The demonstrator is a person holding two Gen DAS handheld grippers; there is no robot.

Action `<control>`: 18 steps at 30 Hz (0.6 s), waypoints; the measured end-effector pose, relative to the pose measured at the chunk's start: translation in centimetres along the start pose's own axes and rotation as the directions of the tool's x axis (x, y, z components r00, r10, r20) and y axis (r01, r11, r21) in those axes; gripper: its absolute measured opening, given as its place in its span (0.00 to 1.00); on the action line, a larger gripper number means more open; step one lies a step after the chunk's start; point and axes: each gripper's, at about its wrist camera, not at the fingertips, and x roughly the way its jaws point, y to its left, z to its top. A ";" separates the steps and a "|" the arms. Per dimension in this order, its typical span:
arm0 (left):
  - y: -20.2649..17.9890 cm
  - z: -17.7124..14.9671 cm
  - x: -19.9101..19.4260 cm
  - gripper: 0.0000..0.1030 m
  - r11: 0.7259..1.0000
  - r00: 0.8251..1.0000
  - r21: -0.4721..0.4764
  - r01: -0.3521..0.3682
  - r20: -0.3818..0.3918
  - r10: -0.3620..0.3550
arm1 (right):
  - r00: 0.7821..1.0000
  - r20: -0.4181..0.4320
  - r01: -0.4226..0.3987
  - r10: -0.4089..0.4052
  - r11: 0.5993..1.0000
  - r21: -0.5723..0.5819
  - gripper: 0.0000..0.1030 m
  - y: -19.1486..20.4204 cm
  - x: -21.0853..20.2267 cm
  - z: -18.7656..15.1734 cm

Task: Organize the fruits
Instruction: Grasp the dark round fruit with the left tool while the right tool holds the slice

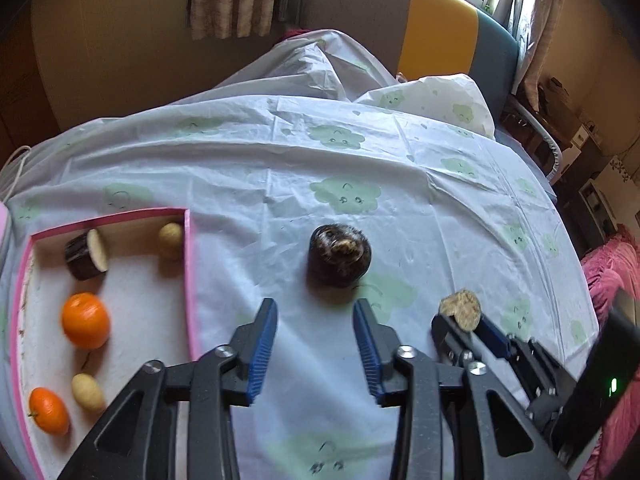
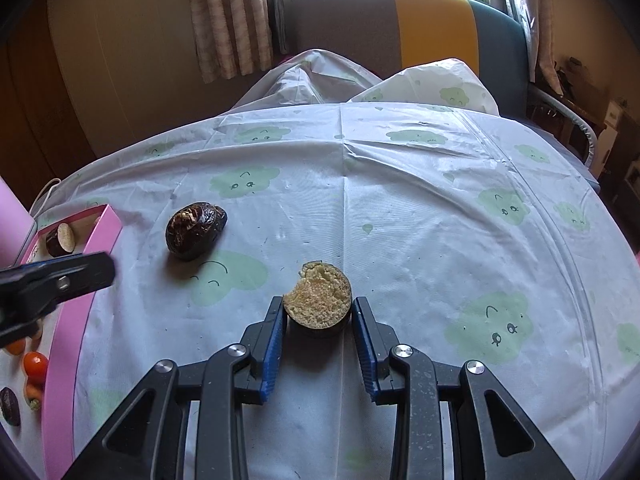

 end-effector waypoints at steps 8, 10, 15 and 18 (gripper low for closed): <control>-1.6 2.3 4.1 0.56 1.000 0.999 0.004 -0.024 -0.035 0.024 | 1.000 0.006 -0.018 0.018 1.000 0.013 0.34 -0.2 0.0 -0.1; -1.6 2.6 5.0 0.56 1.000 0.999 0.000 -0.031 -0.036 0.031 | 1.000 0.007 -0.025 0.025 1.000 0.018 0.34 -0.3 0.0 -0.1; -1.9 3.0 6.2 0.46 0.998 0.998 0.021 -0.058 -0.025 0.059 | 1.000 0.008 -0.030 0.030 0.999 0.019 0.34 -0.4 0.1 -0.1; -1.7 2.7 6.0 0.45 0.998 0.998 0.028 -0.060 -0.022 0.060 | 0.999 0.009 -0.033 0.033 0.999 0.021 0.34 -0.4 0.1 -0.1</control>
